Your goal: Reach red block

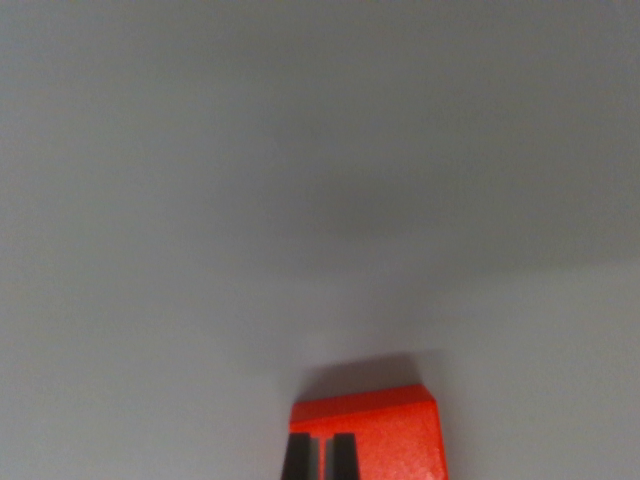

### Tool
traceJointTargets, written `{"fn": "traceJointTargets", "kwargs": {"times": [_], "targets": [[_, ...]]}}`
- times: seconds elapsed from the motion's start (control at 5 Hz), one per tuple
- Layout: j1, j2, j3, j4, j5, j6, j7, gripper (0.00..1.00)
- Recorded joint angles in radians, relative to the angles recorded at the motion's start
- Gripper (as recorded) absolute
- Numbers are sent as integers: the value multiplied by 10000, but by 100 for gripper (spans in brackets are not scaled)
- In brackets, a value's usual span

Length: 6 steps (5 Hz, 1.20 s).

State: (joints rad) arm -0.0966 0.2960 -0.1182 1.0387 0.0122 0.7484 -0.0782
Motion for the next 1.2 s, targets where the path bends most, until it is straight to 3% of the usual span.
{"fn": "traceJointTargets", "kwargs": {"times": [0.2,0.4,1.2], "targets": [[0,0,0,0,0,0,0,0],[-43,107,-38,-175,0,-269,-13,0],[-106,262,-93,-430,-1,-662,-32,0]]}}
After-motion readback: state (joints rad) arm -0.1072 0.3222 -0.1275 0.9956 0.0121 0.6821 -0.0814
